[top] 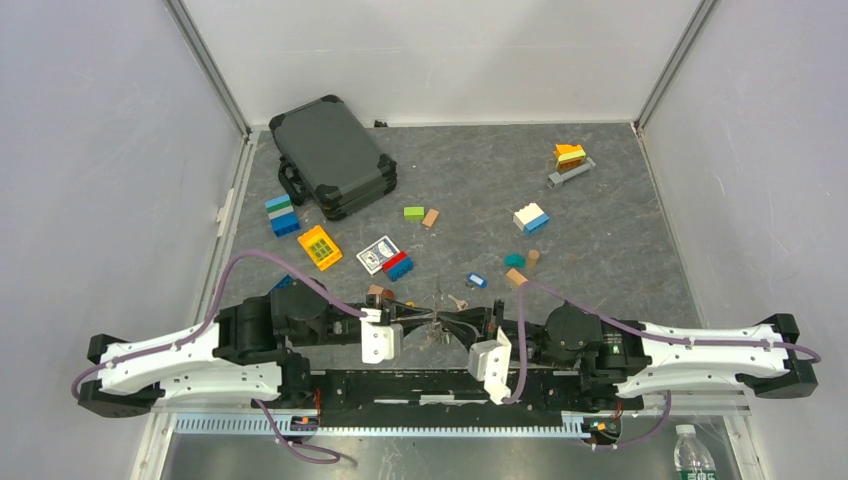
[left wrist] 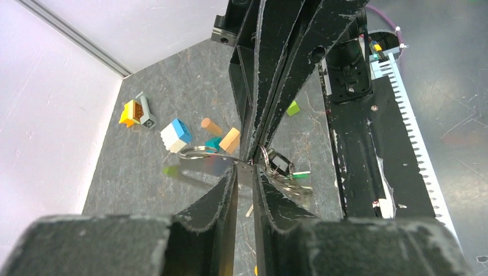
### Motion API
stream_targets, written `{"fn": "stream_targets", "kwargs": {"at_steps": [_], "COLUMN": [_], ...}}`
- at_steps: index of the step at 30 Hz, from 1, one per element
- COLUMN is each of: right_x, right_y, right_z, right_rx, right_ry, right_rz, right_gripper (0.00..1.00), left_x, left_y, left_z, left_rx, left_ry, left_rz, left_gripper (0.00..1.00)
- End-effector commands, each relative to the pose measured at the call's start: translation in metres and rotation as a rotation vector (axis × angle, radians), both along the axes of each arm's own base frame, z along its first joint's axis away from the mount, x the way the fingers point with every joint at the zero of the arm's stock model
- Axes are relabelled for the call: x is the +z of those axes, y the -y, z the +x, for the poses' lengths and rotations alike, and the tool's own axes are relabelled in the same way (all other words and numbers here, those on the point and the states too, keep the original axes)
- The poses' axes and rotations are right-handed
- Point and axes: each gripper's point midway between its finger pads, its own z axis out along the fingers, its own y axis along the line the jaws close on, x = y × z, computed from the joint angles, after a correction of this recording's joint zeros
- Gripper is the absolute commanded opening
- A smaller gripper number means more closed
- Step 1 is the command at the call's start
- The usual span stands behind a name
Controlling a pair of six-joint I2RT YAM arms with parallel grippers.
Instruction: Remove the keys from the keyring
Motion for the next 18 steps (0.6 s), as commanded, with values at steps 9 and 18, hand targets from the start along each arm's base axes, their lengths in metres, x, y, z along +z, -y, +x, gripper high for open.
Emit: {"fn": "stream_targets", "kwargs": {"at_steps": [9,18], "right_x": [0.038,0.047], "right_y": [0.013,0.011], "right_z": [0.009,0.001], "right_rx": [-0.067,-0.02], "right_ry": [-0.037,-0.043], "right_rz": [0.2,0.251], "right_gripper": [0.0,0.0], "left_x": [0.029,0.027], "left_y": [-0.011,-0.002], "left_z": [-0.002,-0.006], "left_rx": [0.011,-0.015], "left_ry": [-0.004,-0.02], "left_rz": [-0.159,-0.172], "left_gripper": [0.45,0.43]}}
